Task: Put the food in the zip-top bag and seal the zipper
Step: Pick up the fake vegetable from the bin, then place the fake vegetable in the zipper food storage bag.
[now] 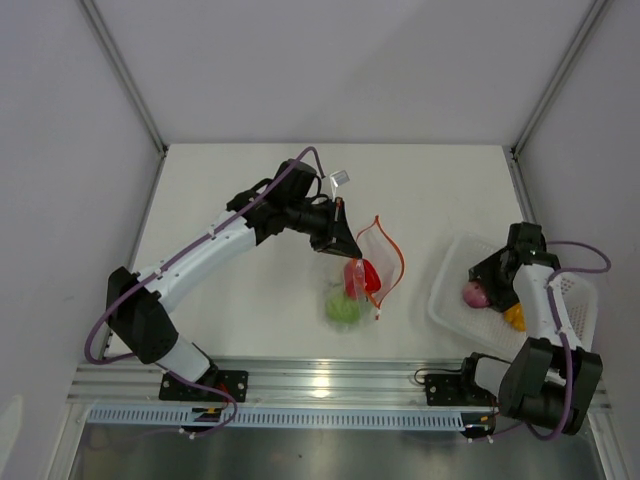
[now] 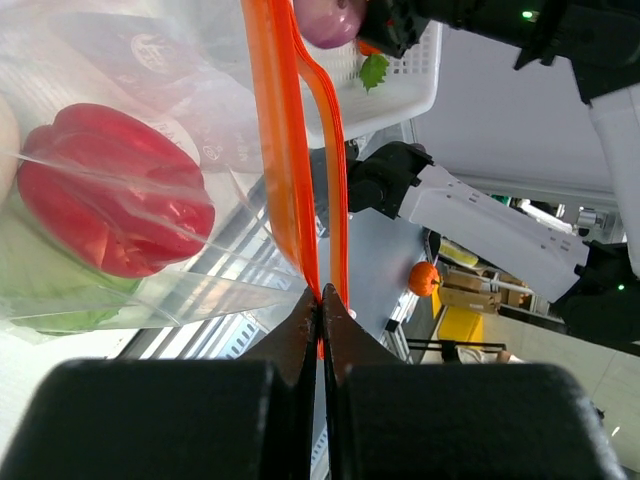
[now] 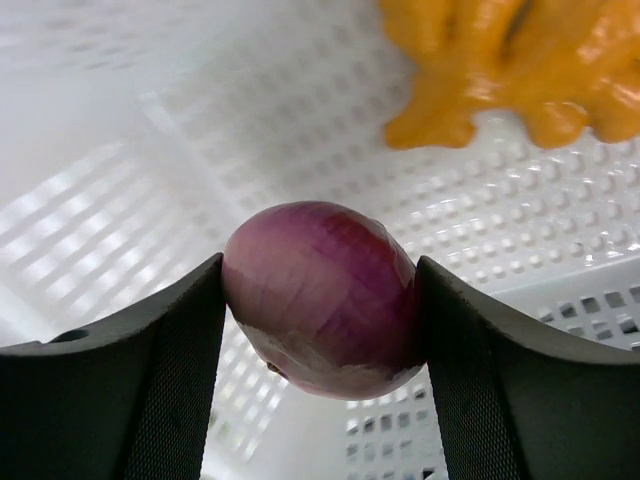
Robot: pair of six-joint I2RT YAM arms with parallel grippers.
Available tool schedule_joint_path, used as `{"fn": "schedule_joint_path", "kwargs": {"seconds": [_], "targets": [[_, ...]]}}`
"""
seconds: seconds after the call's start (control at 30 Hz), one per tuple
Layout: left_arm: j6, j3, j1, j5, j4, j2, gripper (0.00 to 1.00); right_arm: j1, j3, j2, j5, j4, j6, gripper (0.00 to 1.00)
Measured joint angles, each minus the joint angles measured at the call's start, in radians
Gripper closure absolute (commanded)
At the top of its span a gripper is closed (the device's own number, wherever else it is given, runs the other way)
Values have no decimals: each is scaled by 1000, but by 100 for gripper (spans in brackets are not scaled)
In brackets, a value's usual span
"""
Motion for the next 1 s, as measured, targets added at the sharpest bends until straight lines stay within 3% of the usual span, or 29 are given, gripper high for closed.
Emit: {"fn": "schedule_joint_path", "kwargs": {"seconds": [0.3,0.47,0.7,0.87,1.0], "targets": [[0,-3,0,8,8,0,100,118,195,-119,-118,-58,-61,100],[0,-3,0,8,9,0,99,352,351,-151,-156,-89,-56,100],[-2,-4,0,8,19,0,99,700,576,-136,-96,-130,-32,97],[-2,-5,0,8,23,0,99,886,625,-49,2,-147,5,95],[-2,-10,0,8,25,0,99,967,625,32,48,-165,37,94]]}}
